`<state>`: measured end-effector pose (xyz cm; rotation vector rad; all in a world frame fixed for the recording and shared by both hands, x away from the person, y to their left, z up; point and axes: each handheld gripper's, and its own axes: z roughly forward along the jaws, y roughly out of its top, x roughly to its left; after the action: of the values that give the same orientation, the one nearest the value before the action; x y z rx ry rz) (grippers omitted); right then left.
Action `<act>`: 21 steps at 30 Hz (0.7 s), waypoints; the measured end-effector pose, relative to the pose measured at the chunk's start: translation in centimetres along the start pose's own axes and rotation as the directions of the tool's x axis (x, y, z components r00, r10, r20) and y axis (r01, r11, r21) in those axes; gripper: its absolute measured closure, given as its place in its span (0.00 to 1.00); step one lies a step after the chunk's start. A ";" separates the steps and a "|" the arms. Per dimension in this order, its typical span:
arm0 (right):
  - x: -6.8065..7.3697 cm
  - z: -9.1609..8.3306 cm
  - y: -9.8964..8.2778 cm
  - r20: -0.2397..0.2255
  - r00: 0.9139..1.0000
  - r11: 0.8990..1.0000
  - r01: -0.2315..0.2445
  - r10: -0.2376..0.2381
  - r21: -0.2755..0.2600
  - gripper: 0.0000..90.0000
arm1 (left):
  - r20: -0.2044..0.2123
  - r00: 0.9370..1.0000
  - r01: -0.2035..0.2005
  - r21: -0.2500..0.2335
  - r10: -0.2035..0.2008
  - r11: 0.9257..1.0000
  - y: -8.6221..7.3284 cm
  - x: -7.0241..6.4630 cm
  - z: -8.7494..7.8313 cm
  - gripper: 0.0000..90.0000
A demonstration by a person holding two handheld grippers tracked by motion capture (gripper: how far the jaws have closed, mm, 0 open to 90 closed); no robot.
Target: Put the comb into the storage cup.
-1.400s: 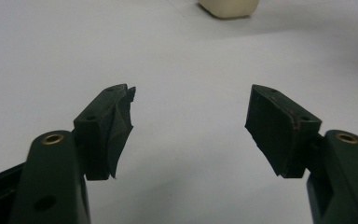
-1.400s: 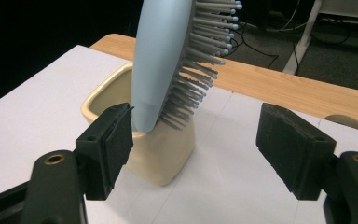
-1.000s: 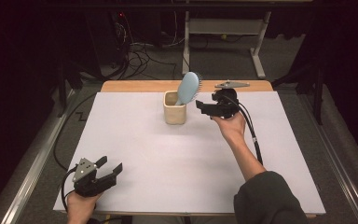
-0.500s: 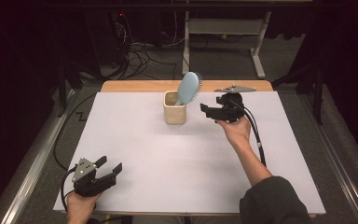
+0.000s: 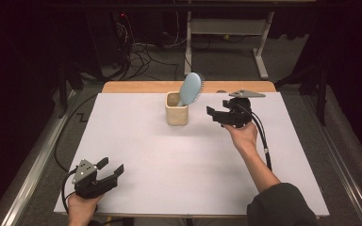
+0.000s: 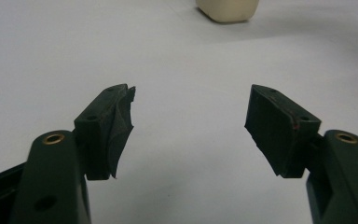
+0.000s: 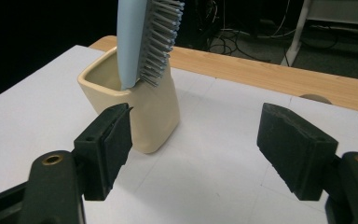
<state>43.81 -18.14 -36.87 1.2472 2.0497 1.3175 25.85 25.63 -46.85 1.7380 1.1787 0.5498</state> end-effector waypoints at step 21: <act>-1.3 -1.5 -1.1 0.023 0.999 1.000 -0.024 0.024 -0.007 0.30 | 0.003 1.000 -0.005 0.001 0.005 1.000 0.0 -0.1 0.0 0.37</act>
<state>42.91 -20.22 -37.23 1.2822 2.0187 1.3137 25.79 25.53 -46.84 1.7426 1.1733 0.5487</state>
